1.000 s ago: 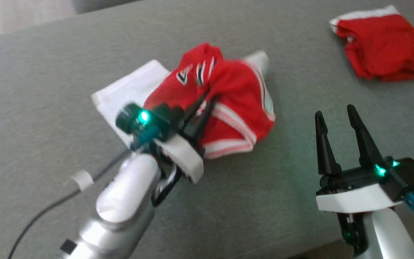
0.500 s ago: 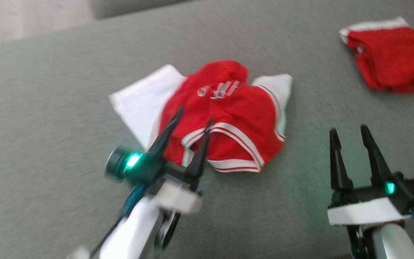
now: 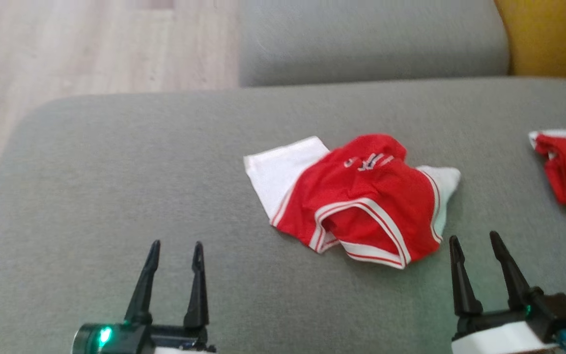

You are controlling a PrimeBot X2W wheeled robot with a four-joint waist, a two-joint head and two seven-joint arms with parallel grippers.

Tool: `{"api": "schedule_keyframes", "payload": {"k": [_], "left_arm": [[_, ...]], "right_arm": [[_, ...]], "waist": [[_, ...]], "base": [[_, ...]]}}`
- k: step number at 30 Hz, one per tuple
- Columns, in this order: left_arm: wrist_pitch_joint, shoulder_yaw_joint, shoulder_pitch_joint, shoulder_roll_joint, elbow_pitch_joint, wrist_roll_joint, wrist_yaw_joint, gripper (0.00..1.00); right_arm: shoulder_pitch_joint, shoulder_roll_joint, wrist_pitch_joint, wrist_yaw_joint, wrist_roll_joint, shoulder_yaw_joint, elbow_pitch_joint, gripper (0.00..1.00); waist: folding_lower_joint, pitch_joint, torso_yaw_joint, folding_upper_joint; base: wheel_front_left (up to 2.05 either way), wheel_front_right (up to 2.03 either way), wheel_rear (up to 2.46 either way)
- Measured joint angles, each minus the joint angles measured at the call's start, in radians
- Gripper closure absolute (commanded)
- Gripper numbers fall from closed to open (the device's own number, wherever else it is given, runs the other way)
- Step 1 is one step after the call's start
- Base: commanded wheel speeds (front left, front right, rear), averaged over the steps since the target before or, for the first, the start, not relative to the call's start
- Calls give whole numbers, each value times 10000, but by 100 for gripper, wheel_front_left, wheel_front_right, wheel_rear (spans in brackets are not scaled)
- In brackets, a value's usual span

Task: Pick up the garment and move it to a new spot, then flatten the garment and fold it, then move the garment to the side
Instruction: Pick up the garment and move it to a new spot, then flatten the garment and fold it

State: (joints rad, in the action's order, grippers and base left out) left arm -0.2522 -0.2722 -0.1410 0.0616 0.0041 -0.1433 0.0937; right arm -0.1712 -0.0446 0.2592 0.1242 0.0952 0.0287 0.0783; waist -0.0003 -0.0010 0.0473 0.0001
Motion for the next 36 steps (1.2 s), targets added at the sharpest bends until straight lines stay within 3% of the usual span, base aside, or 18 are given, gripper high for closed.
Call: {"api": "schedule_keyframes", "payload": {"k": [6, 24, 36], "left_arm": [[0, 267, -257, -12, -205, 140, 48, 0], [0, 228, -310, -27, -190, 107, 46, 0], [0, -138, -309, -27, 148, 234, -121, 0]], "right_arm": [[-341, 0, -2, 0, 2, 90, -65, 0], [-407, 4, -2, 0, 0, 322, -61, 0], [-393, 4, -10, 0, -35, 364, -105, 0]], "waist": [[1, -291, 299, 0], [3, -356, 344, 0], [3, -169, -396, 0]], "base": [[0, 0, 0], [0, 0, 0], [0, 0, 0]]}}
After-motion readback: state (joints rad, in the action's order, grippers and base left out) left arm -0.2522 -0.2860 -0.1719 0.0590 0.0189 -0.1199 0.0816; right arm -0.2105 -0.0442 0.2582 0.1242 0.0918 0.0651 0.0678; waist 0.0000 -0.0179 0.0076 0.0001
